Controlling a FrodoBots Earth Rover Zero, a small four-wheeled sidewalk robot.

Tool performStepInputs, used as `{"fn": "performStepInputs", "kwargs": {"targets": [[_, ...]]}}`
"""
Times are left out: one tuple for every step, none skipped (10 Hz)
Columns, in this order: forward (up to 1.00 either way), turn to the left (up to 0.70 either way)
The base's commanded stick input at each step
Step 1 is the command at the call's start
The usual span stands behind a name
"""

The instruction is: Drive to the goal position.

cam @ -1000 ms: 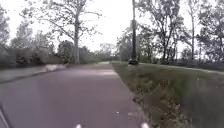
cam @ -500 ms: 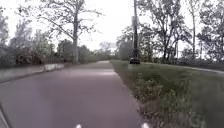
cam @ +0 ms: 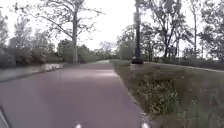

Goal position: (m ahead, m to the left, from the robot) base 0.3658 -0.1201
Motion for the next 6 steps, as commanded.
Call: {"fn": "performStepInputs", "kwargs": {"targets": [[1.00,0.00],[1.00,0.00],[1.00,0.00],[1.00,0.00],[1.00,0.00],[1.00,0.00]]}}
